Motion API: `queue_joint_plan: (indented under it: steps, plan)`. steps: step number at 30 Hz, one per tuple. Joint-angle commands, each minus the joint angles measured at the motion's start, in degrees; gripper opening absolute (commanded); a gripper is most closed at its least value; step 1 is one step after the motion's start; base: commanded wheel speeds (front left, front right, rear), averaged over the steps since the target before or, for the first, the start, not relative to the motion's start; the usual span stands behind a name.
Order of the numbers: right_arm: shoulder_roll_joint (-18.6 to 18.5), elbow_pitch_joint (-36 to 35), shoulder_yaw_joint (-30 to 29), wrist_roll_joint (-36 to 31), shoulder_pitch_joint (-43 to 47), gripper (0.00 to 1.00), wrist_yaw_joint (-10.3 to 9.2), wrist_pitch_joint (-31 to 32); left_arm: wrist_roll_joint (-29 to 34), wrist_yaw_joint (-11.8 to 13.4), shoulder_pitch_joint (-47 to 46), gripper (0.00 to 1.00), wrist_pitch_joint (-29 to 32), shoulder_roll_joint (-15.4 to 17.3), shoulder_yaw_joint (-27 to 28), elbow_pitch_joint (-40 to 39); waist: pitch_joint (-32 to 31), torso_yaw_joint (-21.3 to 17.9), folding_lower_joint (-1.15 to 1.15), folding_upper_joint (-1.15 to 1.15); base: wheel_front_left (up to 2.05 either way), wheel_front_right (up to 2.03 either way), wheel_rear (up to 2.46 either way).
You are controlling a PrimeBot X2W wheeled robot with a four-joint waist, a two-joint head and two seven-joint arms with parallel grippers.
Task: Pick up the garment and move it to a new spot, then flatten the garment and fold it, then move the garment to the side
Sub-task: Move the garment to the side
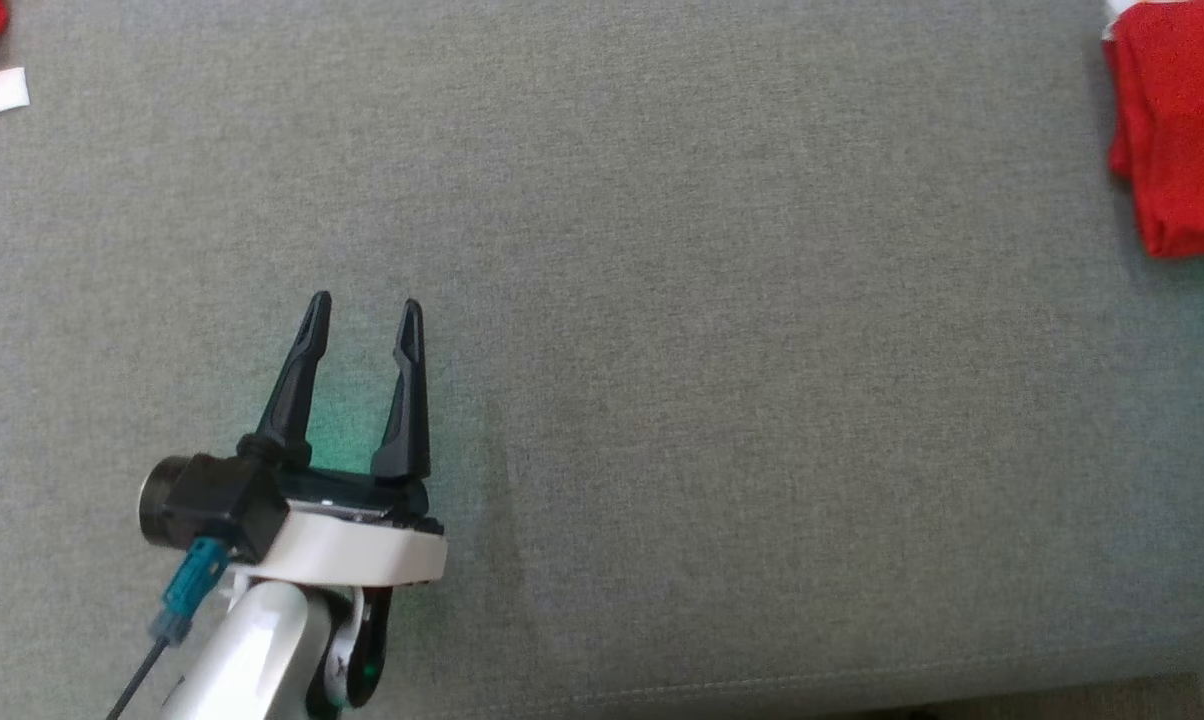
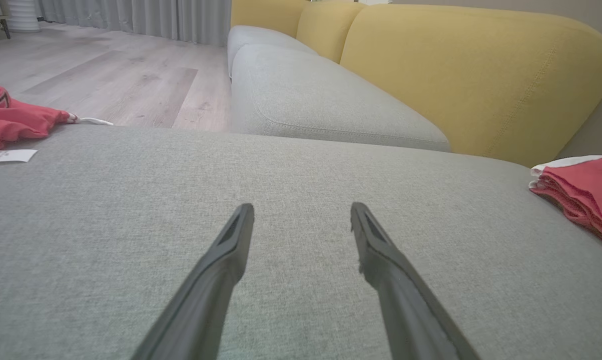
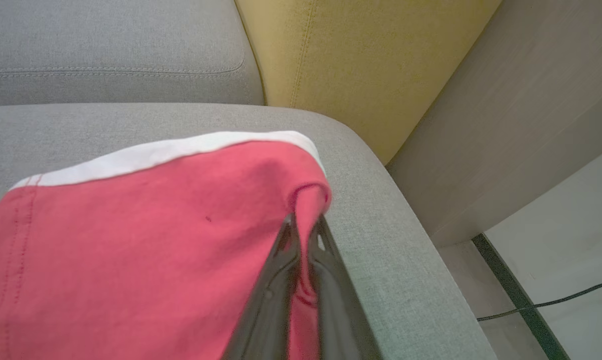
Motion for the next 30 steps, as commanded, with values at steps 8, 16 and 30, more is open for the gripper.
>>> queue_joint_plan:
  steps: [8, 16, 30]
  plan:
    - [0.88, -1.45, -2.31, -5.46, -1.47, 1.00, 0.37, -7.70, 0.16, 0.46, -1.88, 1.00, 0.39, 0.91, 1.49, -1.53, -1.39, -0.29, -0.01, 0.00, 0.00, 0.00, 0.00]
    - [6.93, -4.41, 5.10, -4.69, 0.43, 1.00, 0.37, -10.06, -2.18, -0.50, -1.19, 1.00, -1.34, -0.99, 1.57, 2.86, -8.77, -0.14, -0.01, 0.00, 0.00, 0.00, 0.00]
    - [19.71, -19.94, 10.77, 1.80, 23.03, 1.00, 0.37, -10.16, -6.41, -1.36, 6.35, 1.00, -4.03, -3.34, 5.16, 12.63, -24.73, 2.14, -0.01, 0.00, 0.00, 0.00, 0.00]
